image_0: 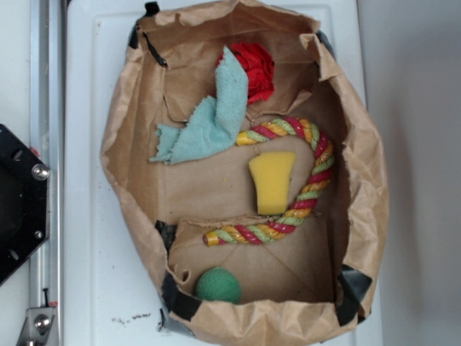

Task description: Grab the green sponge.

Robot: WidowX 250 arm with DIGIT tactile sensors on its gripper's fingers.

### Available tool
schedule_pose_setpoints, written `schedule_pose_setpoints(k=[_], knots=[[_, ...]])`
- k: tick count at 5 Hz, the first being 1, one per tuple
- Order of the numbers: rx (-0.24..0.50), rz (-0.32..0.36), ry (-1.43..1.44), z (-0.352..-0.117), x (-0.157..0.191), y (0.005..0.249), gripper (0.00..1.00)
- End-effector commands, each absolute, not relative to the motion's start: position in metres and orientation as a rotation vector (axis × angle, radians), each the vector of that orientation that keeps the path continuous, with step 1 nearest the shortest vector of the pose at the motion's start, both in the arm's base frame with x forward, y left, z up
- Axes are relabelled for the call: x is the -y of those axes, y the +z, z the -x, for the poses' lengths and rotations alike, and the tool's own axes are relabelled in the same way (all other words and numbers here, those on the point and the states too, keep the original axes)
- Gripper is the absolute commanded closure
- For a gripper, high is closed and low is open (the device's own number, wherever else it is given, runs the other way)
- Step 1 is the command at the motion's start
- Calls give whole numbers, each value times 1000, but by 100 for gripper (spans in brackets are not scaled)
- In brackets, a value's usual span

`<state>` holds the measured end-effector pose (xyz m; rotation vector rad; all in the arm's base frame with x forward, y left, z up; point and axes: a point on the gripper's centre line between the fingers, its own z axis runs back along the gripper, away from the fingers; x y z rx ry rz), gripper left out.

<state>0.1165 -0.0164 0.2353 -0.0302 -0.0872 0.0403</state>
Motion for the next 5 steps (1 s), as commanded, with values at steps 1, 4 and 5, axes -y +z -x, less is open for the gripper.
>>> schedule_pose_setpoints(k=[1,4,5], knots=[[87,30,40,-117,16,235,0],[323,-2,76,-208,-20,247,0],[338,-10,94,-222,-37,215,0]])
